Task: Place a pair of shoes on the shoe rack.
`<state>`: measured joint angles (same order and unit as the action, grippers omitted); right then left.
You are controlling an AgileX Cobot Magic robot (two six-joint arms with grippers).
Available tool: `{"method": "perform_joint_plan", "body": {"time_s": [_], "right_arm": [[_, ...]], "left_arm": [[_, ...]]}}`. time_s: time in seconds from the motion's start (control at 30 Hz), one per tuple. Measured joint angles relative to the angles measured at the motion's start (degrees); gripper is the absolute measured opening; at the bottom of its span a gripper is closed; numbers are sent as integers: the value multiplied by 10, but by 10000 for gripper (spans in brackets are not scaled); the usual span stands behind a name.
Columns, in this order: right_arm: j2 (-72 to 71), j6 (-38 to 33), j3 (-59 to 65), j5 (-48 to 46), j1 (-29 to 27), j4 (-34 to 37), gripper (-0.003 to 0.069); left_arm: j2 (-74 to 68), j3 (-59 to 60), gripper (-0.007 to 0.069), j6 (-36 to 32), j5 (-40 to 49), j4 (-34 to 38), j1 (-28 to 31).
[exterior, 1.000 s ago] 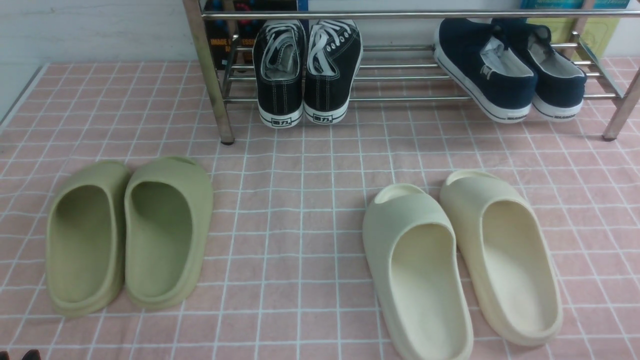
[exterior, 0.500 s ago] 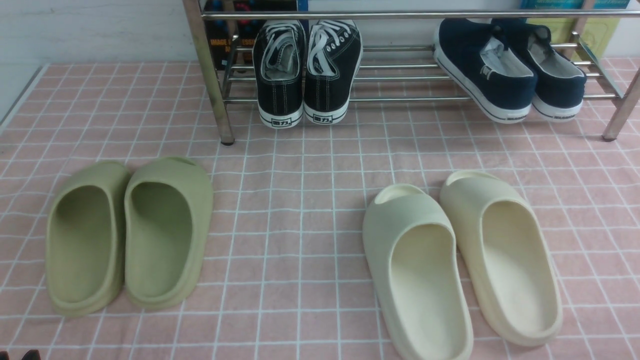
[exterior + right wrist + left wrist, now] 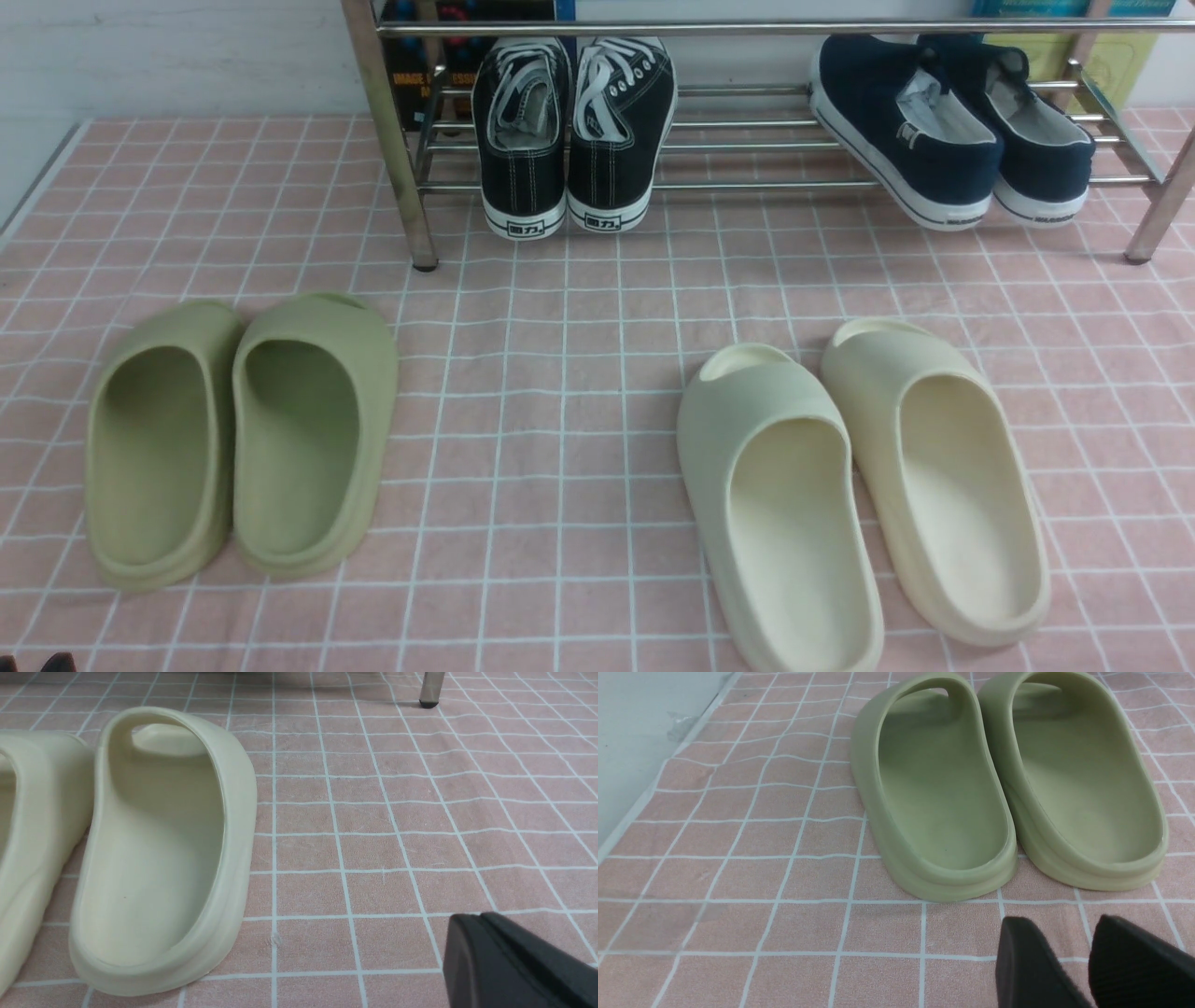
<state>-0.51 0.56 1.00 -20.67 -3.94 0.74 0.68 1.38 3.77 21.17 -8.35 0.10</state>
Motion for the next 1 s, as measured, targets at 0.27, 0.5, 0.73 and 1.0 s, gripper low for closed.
{"method": "perform_joint_plan", "body": {"time_s": [0.27, 0.5, 0.73, 1.0], "right_arm": [[0, 0, 0, 0, 0, 0, -3], [0, 1, 0, 0, 0, 0, 1], [0, 1, 0, 0, 0, 0, 8], [0, 1, 0, 0, 0, 0, 17]], "left_arm": [[0, 0, 238, 0, 0, 0, 0], [0, 0, 239, 0, 0, 0, 0], [0, 0, 239, 0, 0, 0, 0], [0, 0, 239, 0, 0, 0, 0]]}}
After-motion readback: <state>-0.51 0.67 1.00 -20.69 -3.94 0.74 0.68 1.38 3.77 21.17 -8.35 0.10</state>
